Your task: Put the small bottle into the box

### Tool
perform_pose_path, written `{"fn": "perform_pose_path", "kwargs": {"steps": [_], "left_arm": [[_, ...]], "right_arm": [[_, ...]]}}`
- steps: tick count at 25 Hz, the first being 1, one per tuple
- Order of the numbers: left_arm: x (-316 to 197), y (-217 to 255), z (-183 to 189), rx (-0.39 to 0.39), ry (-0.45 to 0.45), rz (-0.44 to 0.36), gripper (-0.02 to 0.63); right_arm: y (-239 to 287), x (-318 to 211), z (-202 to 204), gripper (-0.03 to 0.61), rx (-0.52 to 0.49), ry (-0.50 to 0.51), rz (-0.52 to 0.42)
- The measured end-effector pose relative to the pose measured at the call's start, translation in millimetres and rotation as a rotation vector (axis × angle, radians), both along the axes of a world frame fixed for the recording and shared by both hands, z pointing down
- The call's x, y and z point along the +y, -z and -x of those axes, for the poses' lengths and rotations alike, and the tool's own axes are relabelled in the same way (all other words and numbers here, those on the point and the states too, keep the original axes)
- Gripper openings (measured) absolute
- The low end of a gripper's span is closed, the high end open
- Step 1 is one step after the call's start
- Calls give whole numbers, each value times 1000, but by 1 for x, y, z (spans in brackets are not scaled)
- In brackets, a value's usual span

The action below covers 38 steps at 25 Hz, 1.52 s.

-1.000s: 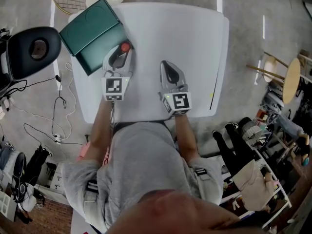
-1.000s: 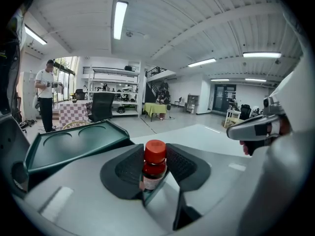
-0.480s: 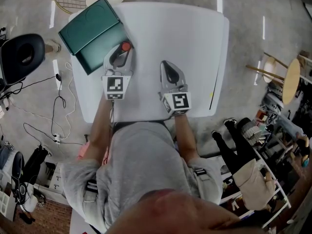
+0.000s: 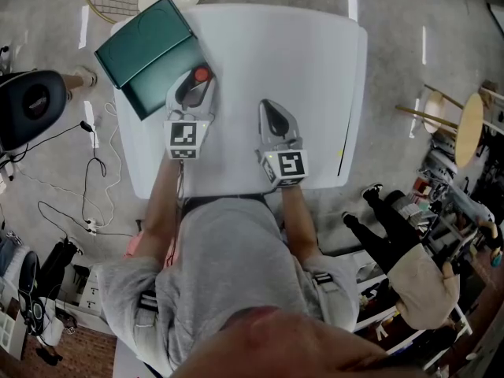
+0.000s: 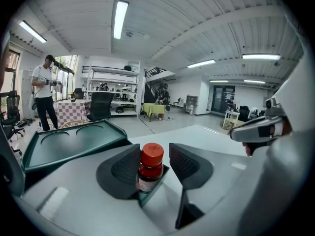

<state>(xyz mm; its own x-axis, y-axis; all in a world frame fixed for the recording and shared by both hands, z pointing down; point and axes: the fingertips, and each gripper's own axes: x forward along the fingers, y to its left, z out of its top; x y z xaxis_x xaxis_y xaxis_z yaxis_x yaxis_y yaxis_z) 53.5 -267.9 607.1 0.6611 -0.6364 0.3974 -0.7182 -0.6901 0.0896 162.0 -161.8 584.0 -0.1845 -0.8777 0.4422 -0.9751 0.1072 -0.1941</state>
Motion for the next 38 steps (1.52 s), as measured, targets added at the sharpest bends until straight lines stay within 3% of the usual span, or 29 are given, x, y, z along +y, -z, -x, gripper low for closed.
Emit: {"fn": "perform_pose_path", "kwargs": {"steps": [14, 24, 38], "left_arm": [[4, 10, 6, 22, 15, -1, 232], [29, 52, 24, 65, 25, -39, 230], [76, 119, 66, 131, 51, -103, 120]], "right_arm": [[15, 16, 4, 3, 25, -14, -21], [38, 41, 20, 3, 41, -17, -56], [89, 67, 50, 3, 78, 2, -157]]}}
